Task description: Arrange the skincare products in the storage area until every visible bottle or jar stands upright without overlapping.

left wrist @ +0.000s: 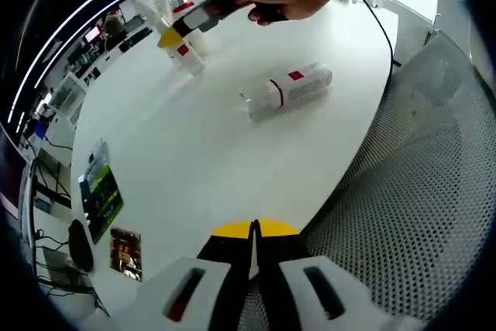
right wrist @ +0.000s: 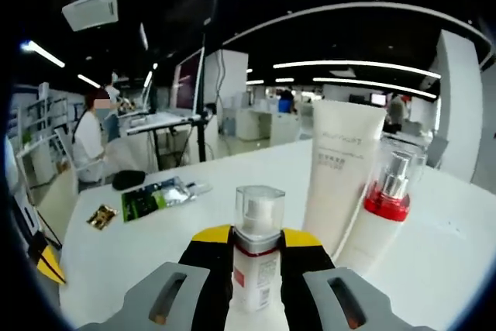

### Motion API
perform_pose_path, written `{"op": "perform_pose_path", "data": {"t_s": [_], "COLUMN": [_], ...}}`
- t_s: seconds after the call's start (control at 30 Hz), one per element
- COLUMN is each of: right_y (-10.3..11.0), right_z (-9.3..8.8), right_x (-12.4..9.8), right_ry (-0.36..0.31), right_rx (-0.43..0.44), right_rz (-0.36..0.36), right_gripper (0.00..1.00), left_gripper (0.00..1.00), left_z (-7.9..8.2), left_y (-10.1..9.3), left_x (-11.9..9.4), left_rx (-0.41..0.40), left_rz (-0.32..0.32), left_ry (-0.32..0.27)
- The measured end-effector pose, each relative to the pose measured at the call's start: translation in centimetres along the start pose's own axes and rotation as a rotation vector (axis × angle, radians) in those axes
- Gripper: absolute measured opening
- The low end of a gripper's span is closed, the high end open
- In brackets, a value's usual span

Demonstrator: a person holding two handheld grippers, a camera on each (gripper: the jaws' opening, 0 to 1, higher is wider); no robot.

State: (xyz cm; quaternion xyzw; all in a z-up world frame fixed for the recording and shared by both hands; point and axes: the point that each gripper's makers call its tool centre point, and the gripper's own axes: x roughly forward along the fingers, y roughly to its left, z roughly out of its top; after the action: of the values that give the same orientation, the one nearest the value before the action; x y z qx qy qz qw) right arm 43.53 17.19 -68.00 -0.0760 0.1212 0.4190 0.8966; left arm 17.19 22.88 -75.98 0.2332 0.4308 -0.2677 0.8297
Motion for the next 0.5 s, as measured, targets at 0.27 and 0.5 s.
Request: {"op": "perform_pose_path", "data": {"t_s": [0.27,0.5], "right_y": [0.02,-0.57], "right_z": [0.14,-0.54], "right_x": [0.75,0.56], "right_ry": [-0.061,-0.075], "right_rx": [-0.083,-0.085], "right_rz": [0.016,-0.011], "right_gripper": [0.17,0.17], "left_gripper": [0.00,0.00], "left_z": [-0.02,-0.12], "left_y": [0.02,-0.10], "left_x": [-0.03,0.06], "left_rx": [0.003,0.012], "left_rz": [0.003,-0.004], "left_ry": [0.003,0.008]}}
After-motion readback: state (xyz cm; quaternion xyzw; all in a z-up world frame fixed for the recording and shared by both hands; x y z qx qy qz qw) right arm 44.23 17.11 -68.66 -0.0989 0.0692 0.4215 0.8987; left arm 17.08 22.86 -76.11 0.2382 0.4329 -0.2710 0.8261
